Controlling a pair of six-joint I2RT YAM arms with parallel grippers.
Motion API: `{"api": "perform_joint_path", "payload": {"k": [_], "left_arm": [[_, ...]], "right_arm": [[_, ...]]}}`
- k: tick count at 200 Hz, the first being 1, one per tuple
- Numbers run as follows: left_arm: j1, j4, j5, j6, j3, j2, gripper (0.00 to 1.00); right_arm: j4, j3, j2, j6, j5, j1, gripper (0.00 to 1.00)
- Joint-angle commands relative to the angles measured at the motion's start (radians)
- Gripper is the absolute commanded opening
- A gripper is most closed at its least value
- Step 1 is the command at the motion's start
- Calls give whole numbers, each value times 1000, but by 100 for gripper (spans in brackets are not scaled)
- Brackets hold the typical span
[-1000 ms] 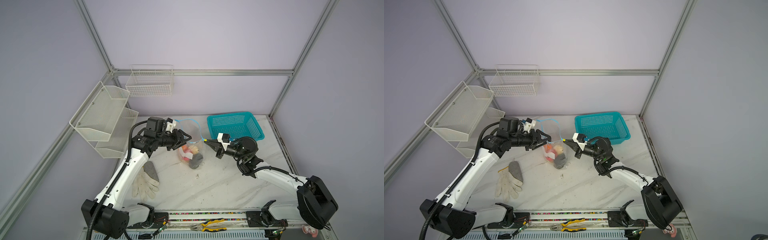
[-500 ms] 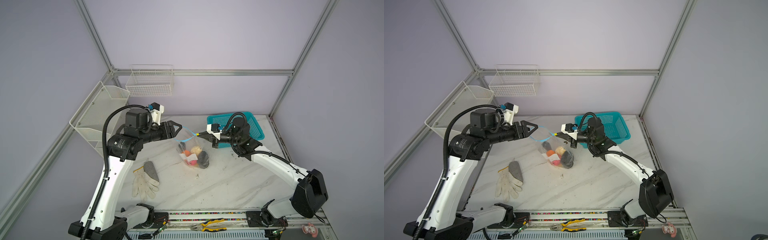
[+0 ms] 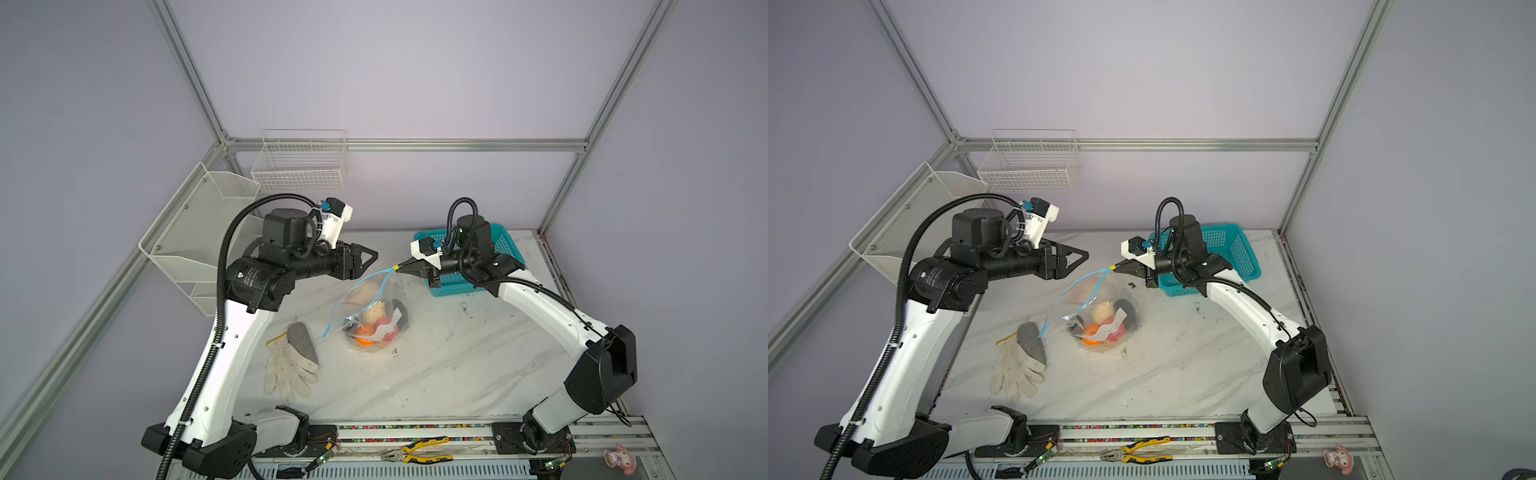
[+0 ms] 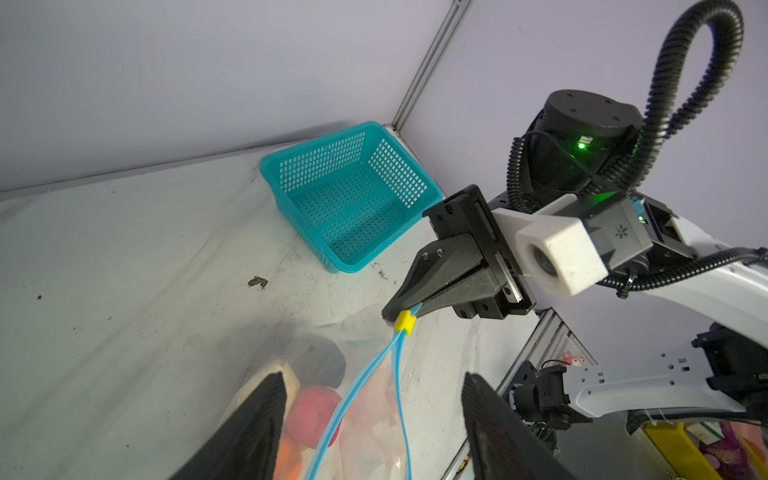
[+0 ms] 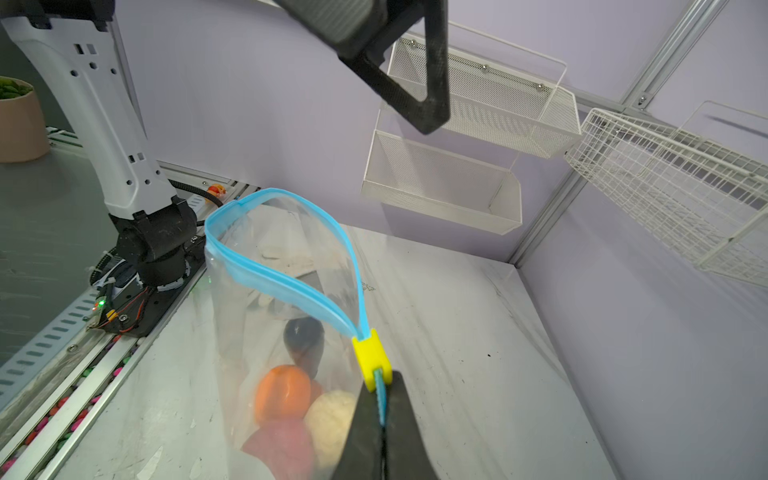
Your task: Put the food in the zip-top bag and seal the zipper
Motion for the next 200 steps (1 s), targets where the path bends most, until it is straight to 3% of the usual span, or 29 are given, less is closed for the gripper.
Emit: {"api": "perform_joint_path", "payload": {"k": [1, 56, 109, 200], "left_arm": [[-55, 63, -22, 117, 74, 49, 67], [-170, 84, -76, 228, 101, 176, 65], [-172, 90, -18, 295, 138, 266, 57], [-189, 226, -24, 349, 39, 232, 51]], "right_arm": [[-27, -4, 9, -36, -90, -22, 0], [-26, 0, 31, 11, -168, -90, 0], [-22, 24, 70, 82, -190, -131, 0], [-13, 24, 78, 97, -210, -132, 0]]}}
